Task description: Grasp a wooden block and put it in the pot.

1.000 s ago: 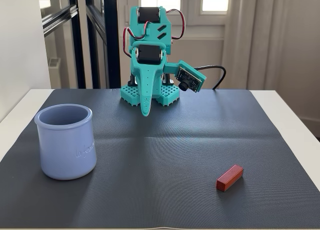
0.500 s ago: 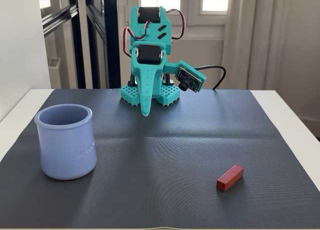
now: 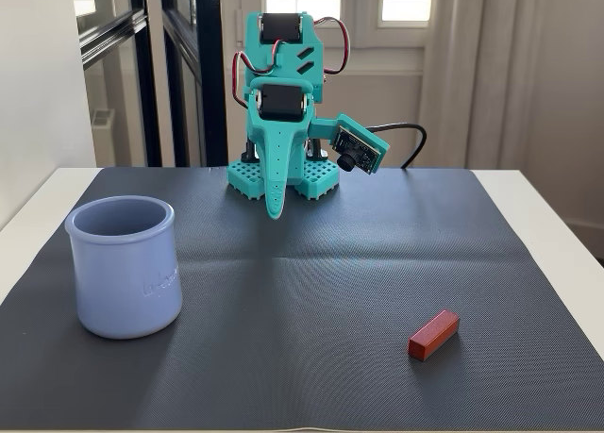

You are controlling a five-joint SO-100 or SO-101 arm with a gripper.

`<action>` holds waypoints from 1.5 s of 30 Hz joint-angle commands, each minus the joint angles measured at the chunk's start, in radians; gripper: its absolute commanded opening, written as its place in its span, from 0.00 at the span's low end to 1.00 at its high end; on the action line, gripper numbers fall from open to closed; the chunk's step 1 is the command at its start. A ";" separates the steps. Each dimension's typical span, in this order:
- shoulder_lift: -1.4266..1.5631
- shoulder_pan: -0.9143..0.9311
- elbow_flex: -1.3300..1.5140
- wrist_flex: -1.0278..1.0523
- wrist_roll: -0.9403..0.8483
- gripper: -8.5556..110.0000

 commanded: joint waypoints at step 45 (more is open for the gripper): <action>-1.295 -0.376 -1.046 0.006 2.189 0.07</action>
